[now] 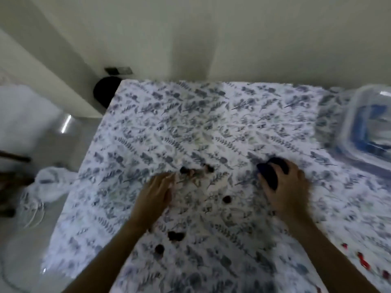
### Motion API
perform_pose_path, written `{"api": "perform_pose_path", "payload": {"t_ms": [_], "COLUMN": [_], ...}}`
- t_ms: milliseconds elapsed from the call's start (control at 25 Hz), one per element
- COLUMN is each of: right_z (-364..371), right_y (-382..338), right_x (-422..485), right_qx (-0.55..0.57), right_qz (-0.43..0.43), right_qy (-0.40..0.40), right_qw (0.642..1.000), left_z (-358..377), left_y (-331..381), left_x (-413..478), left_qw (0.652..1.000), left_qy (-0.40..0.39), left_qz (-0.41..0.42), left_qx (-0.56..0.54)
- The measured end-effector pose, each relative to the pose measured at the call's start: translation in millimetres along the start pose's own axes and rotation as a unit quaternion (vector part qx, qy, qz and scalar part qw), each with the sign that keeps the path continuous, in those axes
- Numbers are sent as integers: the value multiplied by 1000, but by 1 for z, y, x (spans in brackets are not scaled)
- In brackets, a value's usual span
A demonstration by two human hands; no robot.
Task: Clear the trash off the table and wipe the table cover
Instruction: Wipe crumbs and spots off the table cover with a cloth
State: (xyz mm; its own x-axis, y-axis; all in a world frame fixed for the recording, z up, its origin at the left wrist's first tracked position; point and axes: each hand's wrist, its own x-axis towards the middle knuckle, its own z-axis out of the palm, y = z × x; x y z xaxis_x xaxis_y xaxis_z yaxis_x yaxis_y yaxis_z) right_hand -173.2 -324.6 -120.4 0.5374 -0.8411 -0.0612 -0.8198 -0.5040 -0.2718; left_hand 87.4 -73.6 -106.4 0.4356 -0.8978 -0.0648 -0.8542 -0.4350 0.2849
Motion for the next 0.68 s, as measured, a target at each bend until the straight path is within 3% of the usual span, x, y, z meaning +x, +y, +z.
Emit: {"api": "perform_pose_path", "payload": {"t_ms": [240,480,680], "right_z": [17,42,71], "right_y": [-30,-89,-195], "right_x": [-12,-6,1], "right_qx": [-19,13,20], "right_qz": [67,175,124], "right_qy": [46,74,55], "right_qw": [997,982,991], "left_z": [-7,-2,-2], "left_y": [-115,-146,-149], "left_x": [-26,-46,-46], "left_qw": [993,995,996], "left_qy": [9,18,21], "left_qz": [-97,-90,-87], "left_qx": [60,25,9]}}
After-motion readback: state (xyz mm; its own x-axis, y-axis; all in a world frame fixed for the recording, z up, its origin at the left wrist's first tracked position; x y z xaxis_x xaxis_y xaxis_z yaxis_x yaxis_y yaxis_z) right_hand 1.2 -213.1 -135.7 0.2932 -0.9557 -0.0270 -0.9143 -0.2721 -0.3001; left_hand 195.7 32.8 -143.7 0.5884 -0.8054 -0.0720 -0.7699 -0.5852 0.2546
